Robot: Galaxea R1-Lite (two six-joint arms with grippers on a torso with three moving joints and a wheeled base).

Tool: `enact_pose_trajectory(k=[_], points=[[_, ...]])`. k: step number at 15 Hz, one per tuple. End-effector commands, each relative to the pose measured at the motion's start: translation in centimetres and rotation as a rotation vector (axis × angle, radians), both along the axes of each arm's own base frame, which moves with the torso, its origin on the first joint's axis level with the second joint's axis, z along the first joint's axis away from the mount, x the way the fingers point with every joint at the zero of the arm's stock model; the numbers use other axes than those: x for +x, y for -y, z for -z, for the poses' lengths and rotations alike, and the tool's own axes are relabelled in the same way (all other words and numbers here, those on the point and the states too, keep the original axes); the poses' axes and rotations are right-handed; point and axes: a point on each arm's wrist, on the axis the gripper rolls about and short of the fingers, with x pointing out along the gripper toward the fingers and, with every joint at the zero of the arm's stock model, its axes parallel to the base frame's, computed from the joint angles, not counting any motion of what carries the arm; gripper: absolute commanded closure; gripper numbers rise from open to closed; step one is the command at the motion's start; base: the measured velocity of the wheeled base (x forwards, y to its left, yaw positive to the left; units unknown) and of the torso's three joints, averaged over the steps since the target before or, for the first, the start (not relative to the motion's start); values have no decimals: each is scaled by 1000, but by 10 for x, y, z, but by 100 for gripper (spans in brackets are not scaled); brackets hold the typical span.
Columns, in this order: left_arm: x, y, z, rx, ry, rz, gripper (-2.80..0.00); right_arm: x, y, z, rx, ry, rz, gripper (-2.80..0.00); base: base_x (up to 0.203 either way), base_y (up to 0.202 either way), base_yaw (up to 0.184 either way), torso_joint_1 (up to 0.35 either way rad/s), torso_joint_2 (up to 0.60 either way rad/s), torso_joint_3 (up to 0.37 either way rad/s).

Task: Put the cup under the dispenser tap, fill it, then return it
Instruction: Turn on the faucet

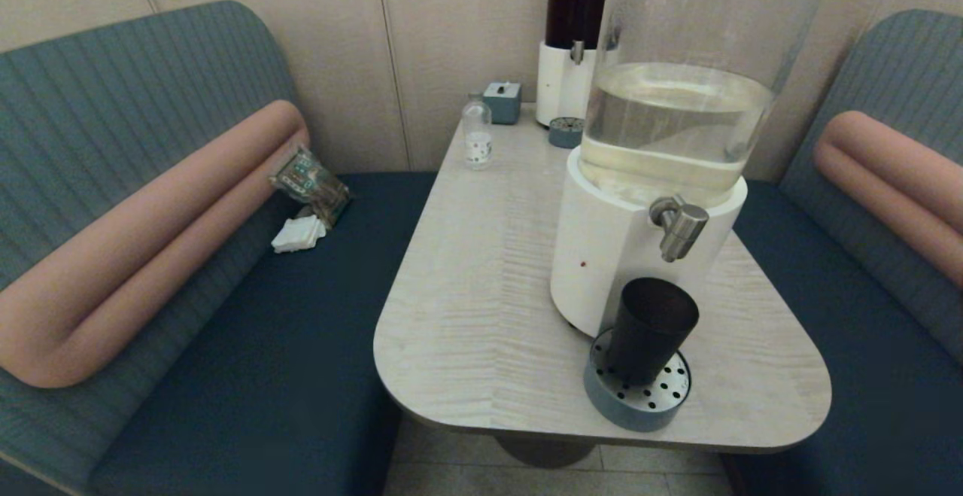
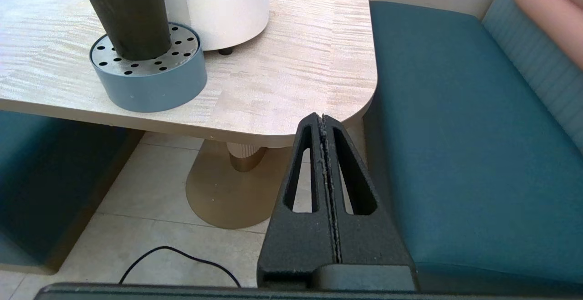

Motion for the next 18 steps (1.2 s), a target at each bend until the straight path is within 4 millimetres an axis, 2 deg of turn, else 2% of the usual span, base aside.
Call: enact_pose_trajectory(k=[1, 4, 6, 7, 9, 12, 14, 18], points=[[-36, -1, 3, 10, 70, -17, 0, 1, 0, 4, 0, -14, -1, 0, 0, 0, 0, 0, 0, 0], [-70, -1, 21, 38, -42, -33, 0, 1, 0, 4, 0, -15, 0, 0, 0, 0, 0, 0, 0, 0], [-90, 0, 43, 83, -146, -36, 0, 1, 0, 4, -1, -14, -1, 0, 0, 0, 0, 0, 0, 0], [-94, 0, 57, 126, -221, -43, 0, 1, 0, 4, 0, -15, 0, 0, 0, 0, 0, 0, 0, 0], [-87, 0, 79, 206, -312, -59, 0, 1, 0, 4, 0, -15, -1, 0, 0, 0, 0, 0, 0, 0], [-73, -1, 116, 233, -466, -103, 0, 1, 0, 4, 0, -15, 1, 0, 0, 0, 0, 0, 0, 0], [-73, -2, 122, 217, -539, -152, 0, 1, 0, 4, 0, -15, -2, 0, 0, 0, 0, 0, 0, 0], [-75, -1, 131, 242, -660, -101, 0, 1, 0, 4, 0, -15, -1, 0, 0, 0, 0, 0, 0, 0]])
